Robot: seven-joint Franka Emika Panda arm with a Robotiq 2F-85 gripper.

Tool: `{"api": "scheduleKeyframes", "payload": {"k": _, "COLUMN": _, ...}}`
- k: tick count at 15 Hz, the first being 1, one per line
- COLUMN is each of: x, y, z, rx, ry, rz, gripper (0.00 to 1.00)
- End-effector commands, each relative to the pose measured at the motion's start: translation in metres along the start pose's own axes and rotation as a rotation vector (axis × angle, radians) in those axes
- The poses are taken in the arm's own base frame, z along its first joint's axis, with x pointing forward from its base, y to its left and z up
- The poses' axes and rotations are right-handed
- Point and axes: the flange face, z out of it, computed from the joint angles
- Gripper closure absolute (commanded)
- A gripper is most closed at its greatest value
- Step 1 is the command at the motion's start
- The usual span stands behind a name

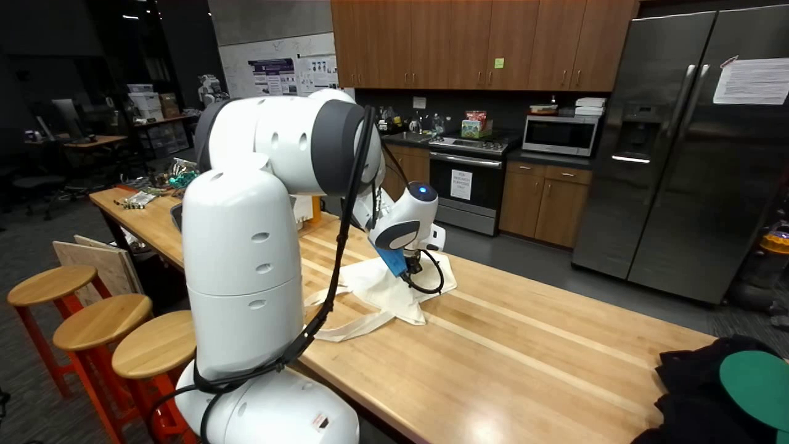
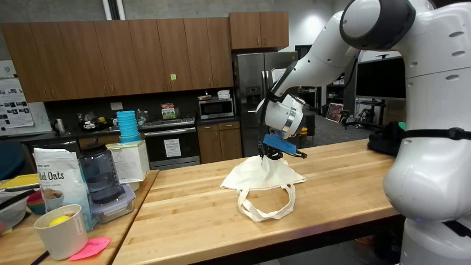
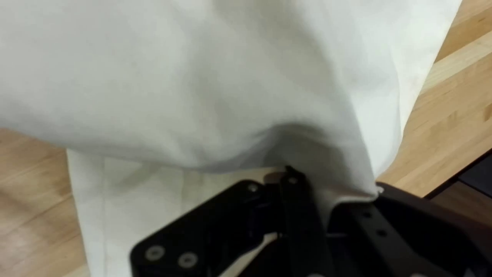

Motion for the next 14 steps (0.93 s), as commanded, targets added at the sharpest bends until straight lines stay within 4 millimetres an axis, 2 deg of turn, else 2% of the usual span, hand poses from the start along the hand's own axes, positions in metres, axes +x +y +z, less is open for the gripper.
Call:
{"api": "scheduleKeyframes", "payload": {"k": 1, "x": 0.005, "y": 0.020, "z": -0.005, "rx": 0.014, "ry": 0.019, "rz": 0.038, "gripper": 0.99}}
{"api": "scheduleKeyframes", "payload": {"k": 6, "x": 0.019, "y": 0.042, "z": -0.014, "rx": 0.055, "ry": -0.001, "rz": 0.107, "gripper": 0.99}}
{"api": "scheduleKeyframes", "payload": {"k": 14, "x": 0.037, "y": 0.060, "z": -0.024, "rx": 0.092, "ry": -0.055, "rz": 0.162, "gripper": 0.99}}
